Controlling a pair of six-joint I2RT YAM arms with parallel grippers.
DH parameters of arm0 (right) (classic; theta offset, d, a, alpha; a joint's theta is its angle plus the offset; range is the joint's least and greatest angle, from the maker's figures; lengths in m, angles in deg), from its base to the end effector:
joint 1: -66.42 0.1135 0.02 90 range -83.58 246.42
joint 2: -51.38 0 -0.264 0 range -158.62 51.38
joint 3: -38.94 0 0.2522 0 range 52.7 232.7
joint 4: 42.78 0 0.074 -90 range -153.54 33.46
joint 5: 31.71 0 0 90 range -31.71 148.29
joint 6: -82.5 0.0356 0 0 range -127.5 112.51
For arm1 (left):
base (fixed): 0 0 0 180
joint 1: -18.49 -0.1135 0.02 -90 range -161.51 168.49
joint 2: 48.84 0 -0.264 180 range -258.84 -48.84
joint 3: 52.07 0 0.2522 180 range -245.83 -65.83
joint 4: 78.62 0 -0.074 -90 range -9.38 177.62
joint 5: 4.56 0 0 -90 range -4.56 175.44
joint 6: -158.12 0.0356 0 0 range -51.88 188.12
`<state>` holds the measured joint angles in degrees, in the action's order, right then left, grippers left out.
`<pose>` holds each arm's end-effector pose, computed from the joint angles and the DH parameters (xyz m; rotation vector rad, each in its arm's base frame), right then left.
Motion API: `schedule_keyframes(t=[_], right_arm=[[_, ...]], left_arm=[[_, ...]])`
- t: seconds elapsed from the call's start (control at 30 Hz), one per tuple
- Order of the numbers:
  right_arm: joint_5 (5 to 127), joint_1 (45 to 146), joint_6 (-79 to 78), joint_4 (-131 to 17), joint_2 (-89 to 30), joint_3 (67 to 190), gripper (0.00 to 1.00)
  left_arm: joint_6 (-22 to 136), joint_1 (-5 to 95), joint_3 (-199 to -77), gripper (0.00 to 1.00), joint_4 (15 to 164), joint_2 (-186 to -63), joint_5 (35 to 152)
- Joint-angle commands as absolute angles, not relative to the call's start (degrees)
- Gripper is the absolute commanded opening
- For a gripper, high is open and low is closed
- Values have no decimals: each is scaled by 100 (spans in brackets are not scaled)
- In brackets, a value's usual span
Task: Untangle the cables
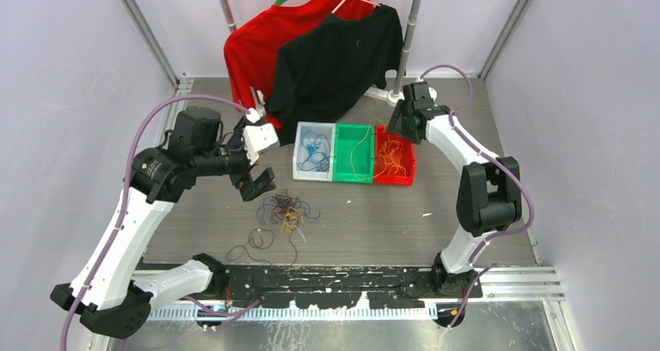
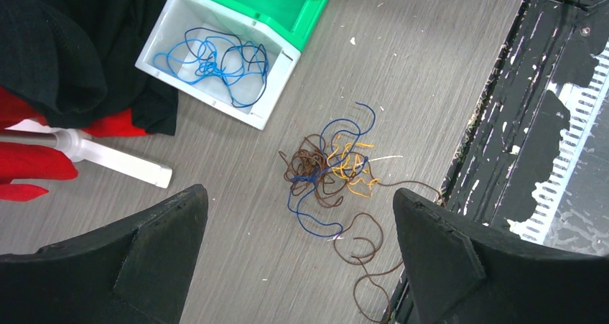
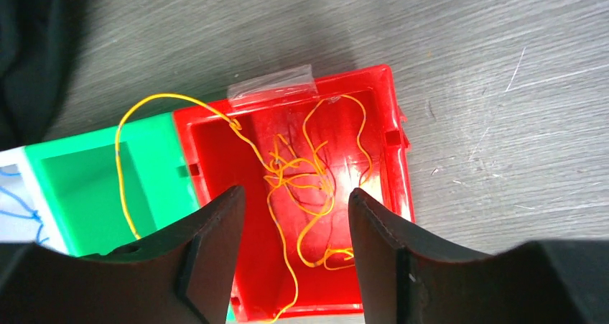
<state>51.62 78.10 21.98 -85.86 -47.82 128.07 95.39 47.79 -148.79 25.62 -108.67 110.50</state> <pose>0.3692 0.0721 0.2425 0.4340 2.4582 0.1561 0.1424 -0.0972 0.4265 1.2539 1.8344 -0.5097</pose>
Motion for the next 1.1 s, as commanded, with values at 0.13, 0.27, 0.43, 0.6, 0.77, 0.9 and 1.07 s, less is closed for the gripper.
schedule_keyframes(t=[0.13,0.27,0.43,0.6,0.77,0.9,1.07], right_arm=[[5286,7826,1984,-8796,-3733,12979,61],[5042,8220,1840,-8681,-3442,12964,65],[4086,9639,1511,-8325,-3231,12690,68],[3758,10498,1269,-7757,-3447,12094,61],[3604,10772,1196,-7662,-4057,12022,53],[3425,10783,1155,-7600,-4367,12039,48],[3426,10786,1138,-7508,-4694,12125,40]], left_arm=[[9608,4812,-15016,100,2707,-10804,11058],[9628,4809,-15024,100,2715,-10817,11051],[9637,4812,-15020,100,2718,-10822,11033],[9647,4806,-15025,100,2706,-10799,11004],[9647,4810,-15071,100,2687,-10809,10988],[9639,4813,-15091,100,2673,-10813,10981],[9635,4806,-15106,99,2673,-10818,10971]])
